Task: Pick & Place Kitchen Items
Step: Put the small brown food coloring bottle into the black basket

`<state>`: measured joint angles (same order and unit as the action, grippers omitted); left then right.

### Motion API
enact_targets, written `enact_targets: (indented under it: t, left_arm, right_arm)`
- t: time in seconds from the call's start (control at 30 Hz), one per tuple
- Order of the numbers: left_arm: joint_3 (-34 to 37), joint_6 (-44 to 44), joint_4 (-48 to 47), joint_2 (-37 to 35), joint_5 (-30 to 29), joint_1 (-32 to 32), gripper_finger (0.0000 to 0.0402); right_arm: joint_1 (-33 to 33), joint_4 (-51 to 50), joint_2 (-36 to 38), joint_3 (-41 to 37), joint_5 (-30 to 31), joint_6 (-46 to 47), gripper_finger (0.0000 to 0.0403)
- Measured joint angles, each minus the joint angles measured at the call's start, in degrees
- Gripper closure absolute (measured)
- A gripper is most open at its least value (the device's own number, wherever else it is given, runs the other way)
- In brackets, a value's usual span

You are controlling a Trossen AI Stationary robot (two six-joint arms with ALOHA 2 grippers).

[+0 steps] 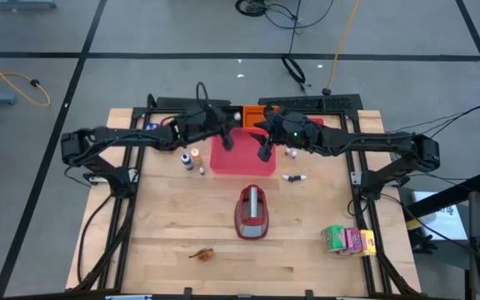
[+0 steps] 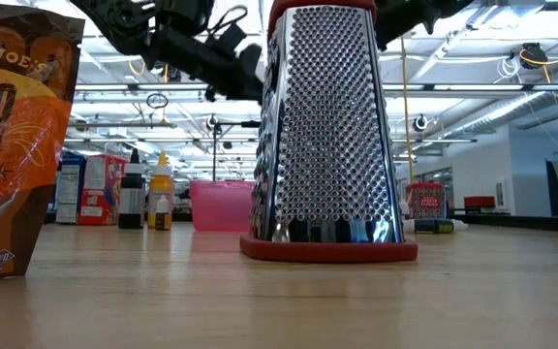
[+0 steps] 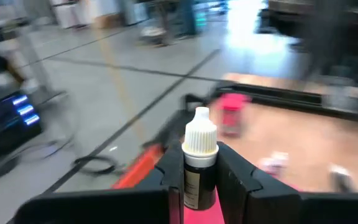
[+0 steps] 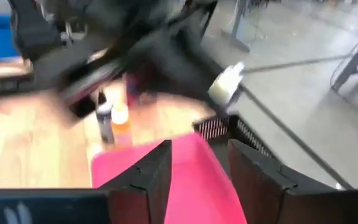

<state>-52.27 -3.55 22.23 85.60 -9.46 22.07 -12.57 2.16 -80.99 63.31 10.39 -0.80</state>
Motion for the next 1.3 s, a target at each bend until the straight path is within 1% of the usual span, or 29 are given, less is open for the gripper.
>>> enact_targets:
  t: [0.07,0.13,0.23,0.4,0.53,0.67,0.97,1.1,1.3]
  left_arm:
    - [0.0,1.9,-0.7,0.0,-0.1,2.0,0.0351]
    - [0.0,4.1,-1.0,0.2,0.0,3.9,0.0338]
    - [0.0,6.6,-1.3,1.8,0.9,6.9,0.0329]
    - [0.0,8.5,0.8,7.2,4.4,10.8,0.0353]
    - [0.0,9.9,3.1,11.8,4.9,12.6,0.0351]
    - [0.0,10.6,4.8,15.3,5.2,13.7,0.0328]
    - [0.0,11.2,5.0,17.9,5.1,14.2,0.0334]
    - [0.0,11.2,5.0,17.9,4.9,14.2,0.0311]
    - [0.0,11.3,5.0,17.9,4.9,14.2,0.0260]
  right_arm:
    - [0.8,-1.1,0.1,0.0,-0.1,-0.3,0.0242]
    - [1.7,-2.7,0.1,0.0,-0.2,-0.3,0.0239]
    - [3.1,-3.0,0.1,0.0,0.0,-0.4,0.0237]
    - [5.6,-3.0,0.1,0.0,-0.1,-0.6,0.0241]
    - [7.1,-3.0,0.1,0.0,0.0,-0.9,0.0243]
    - [8.1,-4.4,0.1,0.0,0.0,-0.8,0.0243]
    - [8.3,-4.9,0.1,0.0,0.0,-0.6,0.0243]
    - [8.3,-4.9,0.1,0.0,0.0,-0.6,0.0246]
    - [8.3,-4.9,0.1,0.0,0.0,-0.6,0.0247]
